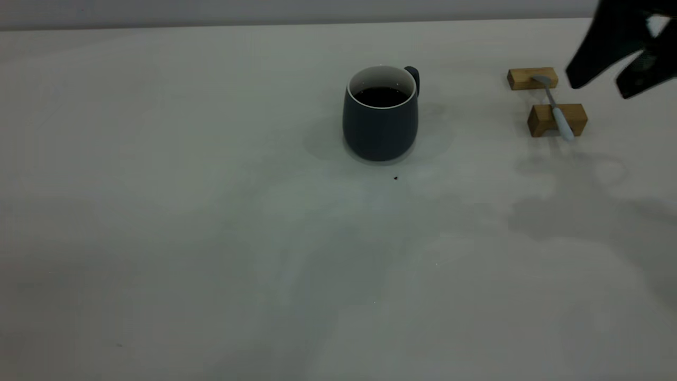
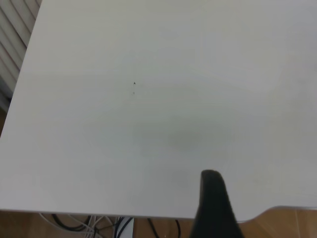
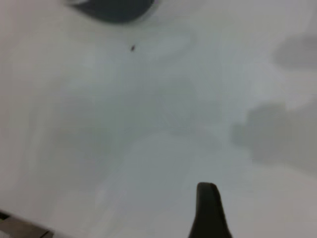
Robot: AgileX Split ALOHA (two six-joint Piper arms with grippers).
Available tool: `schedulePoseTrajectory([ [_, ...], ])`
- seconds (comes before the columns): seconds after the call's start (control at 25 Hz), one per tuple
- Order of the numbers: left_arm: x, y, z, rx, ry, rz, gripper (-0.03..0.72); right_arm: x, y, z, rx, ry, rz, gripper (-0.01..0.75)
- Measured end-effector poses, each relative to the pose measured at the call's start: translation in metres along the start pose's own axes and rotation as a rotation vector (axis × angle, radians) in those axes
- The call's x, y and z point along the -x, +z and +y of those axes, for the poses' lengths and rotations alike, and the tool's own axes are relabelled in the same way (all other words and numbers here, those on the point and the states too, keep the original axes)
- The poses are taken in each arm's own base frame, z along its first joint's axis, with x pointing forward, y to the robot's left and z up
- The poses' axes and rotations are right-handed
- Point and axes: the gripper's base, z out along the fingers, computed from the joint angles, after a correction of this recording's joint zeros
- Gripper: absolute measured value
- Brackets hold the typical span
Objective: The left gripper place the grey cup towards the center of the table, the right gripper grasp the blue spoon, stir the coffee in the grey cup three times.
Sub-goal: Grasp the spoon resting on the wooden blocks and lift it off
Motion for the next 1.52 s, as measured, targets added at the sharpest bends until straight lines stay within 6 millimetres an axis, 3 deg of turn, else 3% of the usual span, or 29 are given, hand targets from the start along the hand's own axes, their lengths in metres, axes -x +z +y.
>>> schedulePoseTrajectory([
  [0.36, 0.000, 0.000, 0.000, 0.000, 0.001, 0.000, 0.585, 0.047, 0.056, -0.033, -0.145, -0.021, 0.111, 0.592],
  [0.56, 0.000, 0.000, 0.000, 0.000, 0.001, 0.000, 0.585, 0.064, 0.082, -0.035, -0.169, -0.033, 0.126, 0.592],
  [0.88, 0.000, 0.000, 0.000, 0.000, 0.001, 0.000, 0.585, 0.070, 0.121, -0.043, -0.200, -0.045, 0.167, 0.592],
  [1.16, 0.000, 0.000, 0.000, 0.000, 0.001, -0.001, 0.585, 0.072, 0.127, -0.049, -0.242, -0.042, 0.153, 0.592],
  [1.52, 0.000, 0.000, 0.000, 0.000, 0.001, -0.001, 0.585, 0.060, 0.150, -0.057, -0.246, -0.026, 0.185, 0.592],
])
